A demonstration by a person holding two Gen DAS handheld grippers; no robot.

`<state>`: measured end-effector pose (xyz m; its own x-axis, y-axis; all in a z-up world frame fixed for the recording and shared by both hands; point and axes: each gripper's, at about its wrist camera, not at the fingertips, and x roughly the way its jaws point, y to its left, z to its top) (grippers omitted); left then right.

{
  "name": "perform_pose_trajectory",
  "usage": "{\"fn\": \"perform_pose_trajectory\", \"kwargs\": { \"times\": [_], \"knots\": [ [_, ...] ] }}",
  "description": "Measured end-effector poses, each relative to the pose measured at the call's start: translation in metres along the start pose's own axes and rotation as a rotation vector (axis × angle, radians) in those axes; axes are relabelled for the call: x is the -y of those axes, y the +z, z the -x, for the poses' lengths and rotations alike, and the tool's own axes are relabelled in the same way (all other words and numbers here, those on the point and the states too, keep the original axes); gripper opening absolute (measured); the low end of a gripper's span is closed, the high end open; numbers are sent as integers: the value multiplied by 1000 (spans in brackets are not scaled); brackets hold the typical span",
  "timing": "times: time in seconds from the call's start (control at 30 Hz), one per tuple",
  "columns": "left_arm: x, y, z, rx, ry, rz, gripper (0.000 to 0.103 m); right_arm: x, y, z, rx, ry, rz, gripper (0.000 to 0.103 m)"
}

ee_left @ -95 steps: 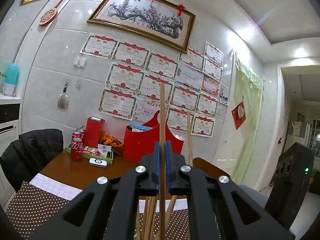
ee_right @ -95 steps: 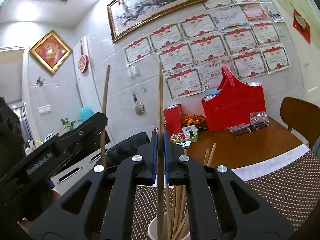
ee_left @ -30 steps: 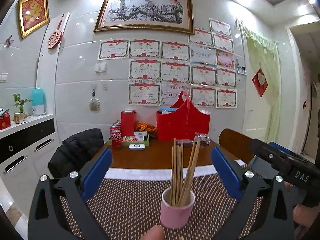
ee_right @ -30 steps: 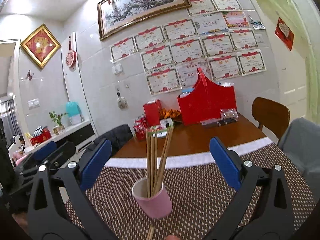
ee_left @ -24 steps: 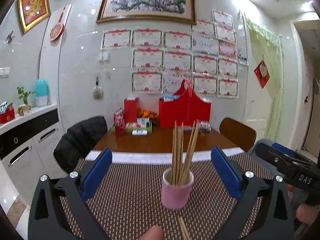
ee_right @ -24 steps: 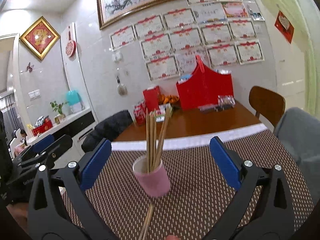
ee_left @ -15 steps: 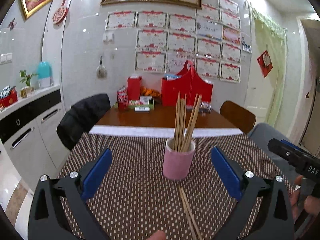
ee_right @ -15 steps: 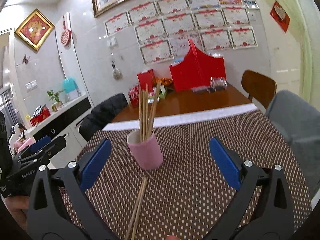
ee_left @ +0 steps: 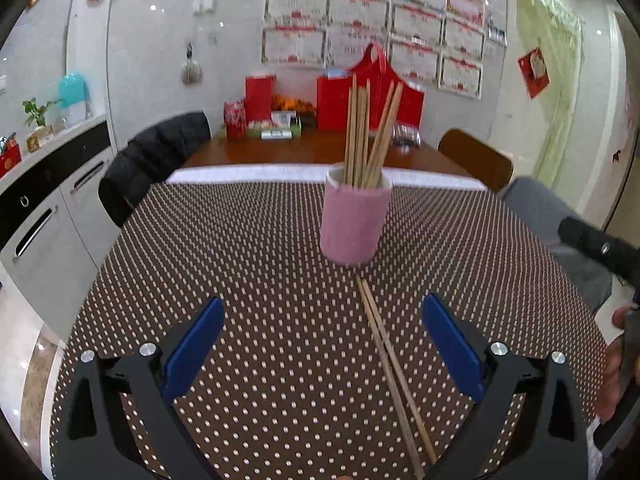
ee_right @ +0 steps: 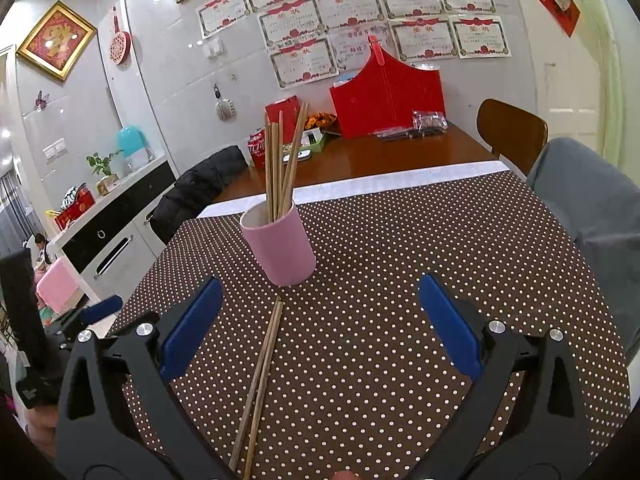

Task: Organize utensils
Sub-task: 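Move both open tools back down to the last chopsticks on the cloth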

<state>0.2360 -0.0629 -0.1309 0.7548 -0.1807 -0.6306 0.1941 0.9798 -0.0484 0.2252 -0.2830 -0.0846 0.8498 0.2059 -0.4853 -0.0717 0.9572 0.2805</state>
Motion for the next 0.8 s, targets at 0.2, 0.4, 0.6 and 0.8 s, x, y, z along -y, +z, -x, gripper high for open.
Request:
{"fn": "perform_pose_trajectory", "kwargs": {
  "times": [0.2,0.4,0.6,0.8],
  "knots": [
    [14,-27,-29,-137,6,-52,97,9,-12,-7,-40,-9,-19,97],
    [25,-53,-59,-256,6,-95,97,21,-24,-18,-88,-24,-52,97],
    [31,-67,-82,-329,22,-116,97,30,-33,-28,-129,-37,-80,97],
    [29,-65,-97,-339,15,-96,97,35,-37,-31,-141,-44,-90,97]
  ]
}}
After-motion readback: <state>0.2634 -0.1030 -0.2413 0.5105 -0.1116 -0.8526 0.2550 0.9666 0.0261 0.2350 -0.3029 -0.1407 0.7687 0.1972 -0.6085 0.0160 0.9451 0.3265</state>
